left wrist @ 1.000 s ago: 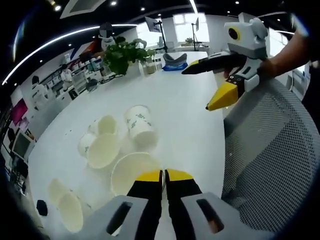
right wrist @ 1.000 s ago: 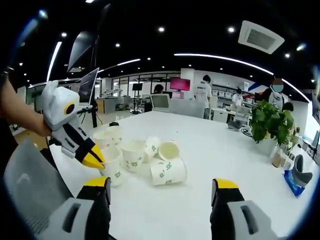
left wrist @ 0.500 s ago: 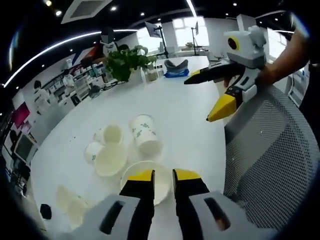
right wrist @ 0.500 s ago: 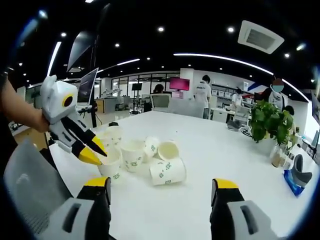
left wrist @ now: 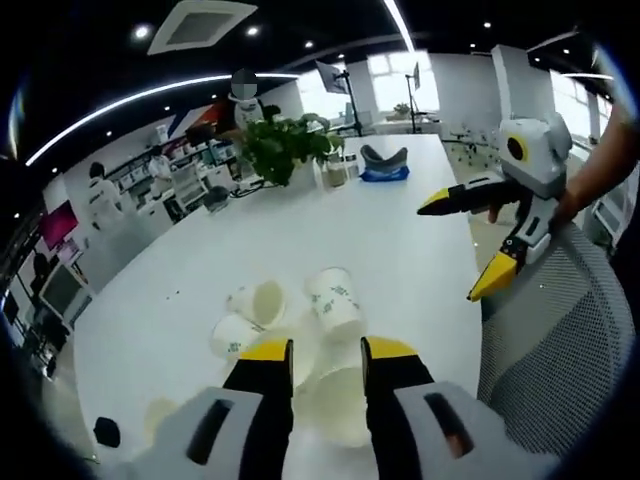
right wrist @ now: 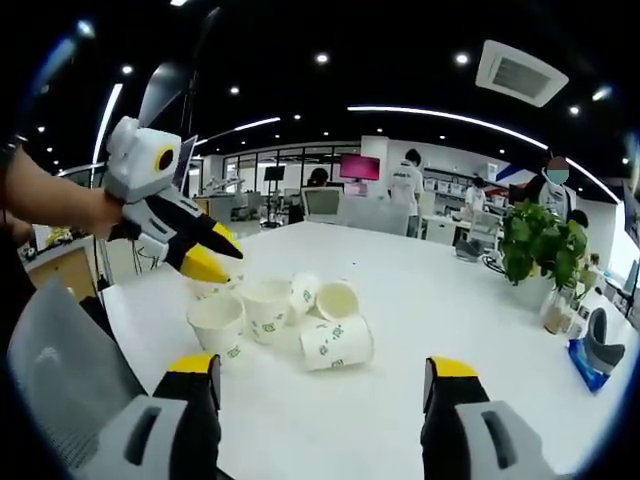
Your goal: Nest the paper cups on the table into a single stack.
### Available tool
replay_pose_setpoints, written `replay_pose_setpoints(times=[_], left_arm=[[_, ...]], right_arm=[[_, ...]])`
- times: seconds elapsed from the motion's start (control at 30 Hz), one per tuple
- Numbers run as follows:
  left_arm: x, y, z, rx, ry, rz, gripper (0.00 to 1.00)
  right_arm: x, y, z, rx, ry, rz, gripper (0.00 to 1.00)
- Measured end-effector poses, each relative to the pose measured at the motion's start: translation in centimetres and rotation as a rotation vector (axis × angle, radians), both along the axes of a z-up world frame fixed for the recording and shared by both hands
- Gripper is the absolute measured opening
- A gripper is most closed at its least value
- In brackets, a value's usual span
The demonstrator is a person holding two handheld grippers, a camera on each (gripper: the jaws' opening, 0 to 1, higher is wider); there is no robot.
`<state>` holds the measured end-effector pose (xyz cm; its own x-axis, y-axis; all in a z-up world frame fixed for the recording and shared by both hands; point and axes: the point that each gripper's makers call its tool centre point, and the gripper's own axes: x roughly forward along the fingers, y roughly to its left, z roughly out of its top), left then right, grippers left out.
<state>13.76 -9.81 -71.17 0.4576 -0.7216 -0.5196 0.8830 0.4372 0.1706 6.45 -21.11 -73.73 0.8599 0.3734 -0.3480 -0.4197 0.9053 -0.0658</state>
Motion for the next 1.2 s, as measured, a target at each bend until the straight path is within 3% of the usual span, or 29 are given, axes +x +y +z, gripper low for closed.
replay_pose_setpoints(times=[0.5,0.8,1.2], left_arm=[[3.7,-1.0,-2.7,0.034,0.061,0.015,0.24],[4.5,-1.6,-5.0,0.055,0.154,0.036,0.24],[5.2,-2.2,-6.8,0.039,0.288,0.093,0.11]], right_arm=[[0.2,-0.4,-0.3,-0.006,-0.001,-0.009,0.84],[0.2,-0.3,-0.4,-0.015,0.008,-0.011,0.83],[0.2,-0.4,-0.6,-0.026,0.018,-0.015,0.81]])
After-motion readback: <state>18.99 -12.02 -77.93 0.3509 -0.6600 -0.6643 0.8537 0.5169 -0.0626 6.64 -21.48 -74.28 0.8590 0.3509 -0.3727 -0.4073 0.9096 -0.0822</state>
